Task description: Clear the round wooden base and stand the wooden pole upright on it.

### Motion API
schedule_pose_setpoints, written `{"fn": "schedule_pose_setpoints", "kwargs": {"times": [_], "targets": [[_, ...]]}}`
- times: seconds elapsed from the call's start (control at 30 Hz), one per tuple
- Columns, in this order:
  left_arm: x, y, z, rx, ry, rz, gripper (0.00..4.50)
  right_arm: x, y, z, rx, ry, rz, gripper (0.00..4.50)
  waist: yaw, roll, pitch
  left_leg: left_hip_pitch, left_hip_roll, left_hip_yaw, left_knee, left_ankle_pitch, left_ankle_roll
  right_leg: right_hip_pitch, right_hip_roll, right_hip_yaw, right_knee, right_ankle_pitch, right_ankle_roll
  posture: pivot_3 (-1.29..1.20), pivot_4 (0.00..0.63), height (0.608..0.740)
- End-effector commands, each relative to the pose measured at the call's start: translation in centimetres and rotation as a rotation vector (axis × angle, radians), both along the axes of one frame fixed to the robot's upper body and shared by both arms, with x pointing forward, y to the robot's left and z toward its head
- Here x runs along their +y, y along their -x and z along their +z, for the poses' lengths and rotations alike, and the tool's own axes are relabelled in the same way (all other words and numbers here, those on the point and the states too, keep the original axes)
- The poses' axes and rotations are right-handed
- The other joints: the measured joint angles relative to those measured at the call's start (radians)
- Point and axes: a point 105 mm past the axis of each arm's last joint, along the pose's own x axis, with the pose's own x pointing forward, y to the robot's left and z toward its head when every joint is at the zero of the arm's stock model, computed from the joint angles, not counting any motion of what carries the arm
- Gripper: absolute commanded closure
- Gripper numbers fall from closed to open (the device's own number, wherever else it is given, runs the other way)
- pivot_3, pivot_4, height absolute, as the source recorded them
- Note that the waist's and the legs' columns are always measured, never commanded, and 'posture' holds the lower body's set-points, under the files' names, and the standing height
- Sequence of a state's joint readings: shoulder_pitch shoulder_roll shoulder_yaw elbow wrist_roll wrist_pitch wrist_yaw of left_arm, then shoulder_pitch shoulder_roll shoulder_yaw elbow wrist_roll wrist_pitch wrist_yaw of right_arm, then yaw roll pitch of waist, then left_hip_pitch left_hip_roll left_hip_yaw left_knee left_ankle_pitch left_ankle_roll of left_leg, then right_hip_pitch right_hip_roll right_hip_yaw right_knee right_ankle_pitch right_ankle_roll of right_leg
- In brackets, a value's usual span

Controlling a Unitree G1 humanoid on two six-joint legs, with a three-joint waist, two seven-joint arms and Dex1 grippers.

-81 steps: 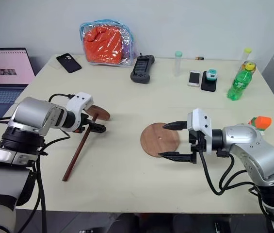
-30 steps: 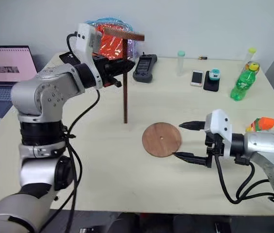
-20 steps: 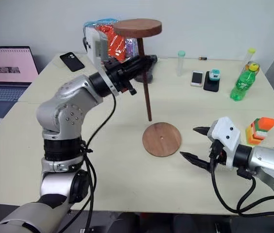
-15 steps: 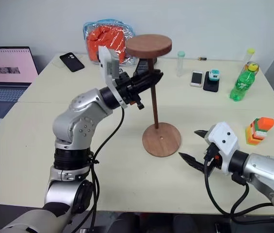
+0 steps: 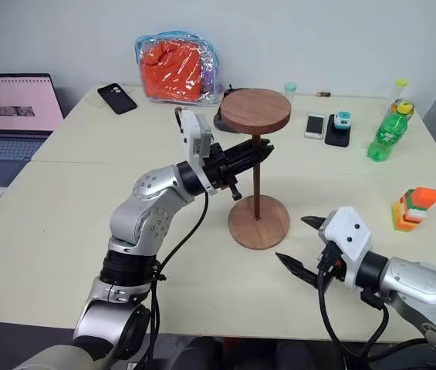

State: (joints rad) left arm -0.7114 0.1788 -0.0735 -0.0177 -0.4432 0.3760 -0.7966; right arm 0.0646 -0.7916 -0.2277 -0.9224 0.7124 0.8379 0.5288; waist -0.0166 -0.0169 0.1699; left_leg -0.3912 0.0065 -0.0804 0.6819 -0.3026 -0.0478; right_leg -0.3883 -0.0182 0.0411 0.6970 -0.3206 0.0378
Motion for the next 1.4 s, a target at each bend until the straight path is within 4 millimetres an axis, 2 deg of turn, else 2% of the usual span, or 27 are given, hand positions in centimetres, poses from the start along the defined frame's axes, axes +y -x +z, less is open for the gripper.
{"fn": "schedule_pose_setpoints", "kwargs": {"times": [0.03,0.53,1.1,1.4], "targets": [[-0.4,0.4,0.4,-0.033,0.020,-0.010,4.24,0.3,0.6,1.0,-0.048,0.005,0.024,0.00,0.000,0.000,0.000,0.000,0.000,0.000,0.000,0.000,0.000,0.000,0.000,0.000,0.000,0.000,0.000,0.00,0.150,0.740],[-0.2,-0.4,-0.9,-0.023,0.022,0.032,4.24,0.3,1.0,1.3,-0.039,-0.007,0.031,0.00,0.000,0.000,0.000,0.000,0.000,0.000,0.000,0.000,0.000,0.000,0.000,0.000,0.000,0.000,0.000,0.00,0.150,0.740],[-1.0,0.3,-1.8,-0.025,0.007,0.008,4.24,0.4,1.1,1.3,-0.024,-0.004,0.036,0.00,0.002,0.000,0.000,0.002,0.000,0.000,0.000,0.000,0.000,0.002,0.000,0.000,0.000,0.000,0.000,0.00,0.150,0.740],[0.7,-1.4,-2.2,0.013,0.015,0.101,4.24,0.5,1.1,1.4,-0.021,-0.010,0.039,0.00,0.010,0.000,0.000,0.007,0.000,0.000,0.000,0.000,0.001,0.006,0.000,0.000,-0.001,0.000,0.000,0.00,0.150,0.740]]}}
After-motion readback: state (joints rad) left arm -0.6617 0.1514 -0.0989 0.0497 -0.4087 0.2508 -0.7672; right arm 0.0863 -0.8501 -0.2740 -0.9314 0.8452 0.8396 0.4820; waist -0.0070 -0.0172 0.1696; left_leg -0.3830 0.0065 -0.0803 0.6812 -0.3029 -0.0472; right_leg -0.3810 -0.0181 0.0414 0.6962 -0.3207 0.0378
